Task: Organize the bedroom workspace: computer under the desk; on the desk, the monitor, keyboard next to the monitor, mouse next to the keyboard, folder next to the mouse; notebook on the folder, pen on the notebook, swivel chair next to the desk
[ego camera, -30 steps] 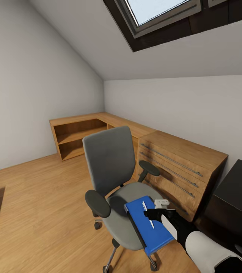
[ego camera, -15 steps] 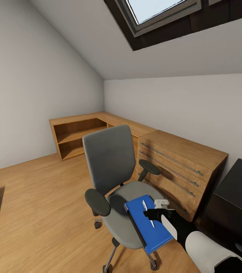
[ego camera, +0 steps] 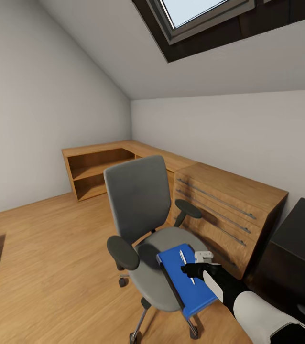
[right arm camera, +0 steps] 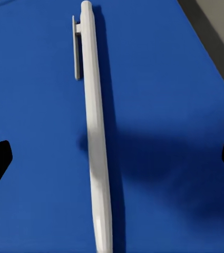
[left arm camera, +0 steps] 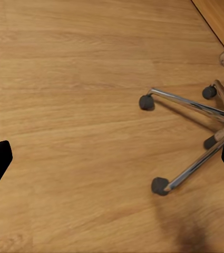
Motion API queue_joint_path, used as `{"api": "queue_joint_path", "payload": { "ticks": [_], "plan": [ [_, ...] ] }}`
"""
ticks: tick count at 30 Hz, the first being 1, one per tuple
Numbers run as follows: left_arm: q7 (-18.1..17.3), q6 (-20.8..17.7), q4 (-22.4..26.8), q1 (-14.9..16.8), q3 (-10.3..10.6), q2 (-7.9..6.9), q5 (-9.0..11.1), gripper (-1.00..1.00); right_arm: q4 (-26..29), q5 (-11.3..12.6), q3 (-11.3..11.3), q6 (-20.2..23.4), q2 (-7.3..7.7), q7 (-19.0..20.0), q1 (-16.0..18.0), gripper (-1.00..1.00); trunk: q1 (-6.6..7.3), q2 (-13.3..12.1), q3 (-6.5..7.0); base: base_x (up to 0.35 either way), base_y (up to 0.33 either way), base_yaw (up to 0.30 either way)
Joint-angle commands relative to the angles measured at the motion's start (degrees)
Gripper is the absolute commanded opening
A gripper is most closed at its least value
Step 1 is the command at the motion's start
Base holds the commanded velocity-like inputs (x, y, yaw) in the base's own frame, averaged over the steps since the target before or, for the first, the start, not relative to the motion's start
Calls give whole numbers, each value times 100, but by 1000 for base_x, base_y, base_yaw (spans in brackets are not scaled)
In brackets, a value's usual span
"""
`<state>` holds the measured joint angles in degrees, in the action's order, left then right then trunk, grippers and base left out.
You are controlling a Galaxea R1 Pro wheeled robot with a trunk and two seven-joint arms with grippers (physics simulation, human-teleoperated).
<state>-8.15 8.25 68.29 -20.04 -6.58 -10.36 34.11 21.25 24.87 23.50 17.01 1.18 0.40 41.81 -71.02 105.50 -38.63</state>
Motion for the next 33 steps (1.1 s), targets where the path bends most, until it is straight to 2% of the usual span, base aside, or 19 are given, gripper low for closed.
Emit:
{"api": "queue_joint_path", "payload": {
  "ticks": [1, 10, 16, 30, 33],
  "plan": [
    [-33, 1, 0, 0, -2, -1, 60, 100, 11, 9, 22, 29, 5, 4, 2, 100, -22, 44, -23, 0, 0, 0],
    [-30, 1, 0, 0, -2, -1, 60, 100, 11, 9, 23, 34, 5, 4, 2, 100, -22, 44, -23, 0, 0, 0],
    [-29, 1, 0, 0, -2, -1, 60, 100, 11, 11, 23, 44, 5, 4, 2, 100, -154, 284, -131, 0, 0, 0],
    [-29, 1, 0, 0, -4, -1, 60, 100, 11, 15, 23, 53, 5, 4, 2, 100, -154, 284, -131, 0, 0, 0],
    [-29, 1, 0, 0, -9, -7, 60, 100, 11, 17, 23, 56, 5, 4, 2, 100, -220, 405, -184, 0, 0, 0]
  ]
}}
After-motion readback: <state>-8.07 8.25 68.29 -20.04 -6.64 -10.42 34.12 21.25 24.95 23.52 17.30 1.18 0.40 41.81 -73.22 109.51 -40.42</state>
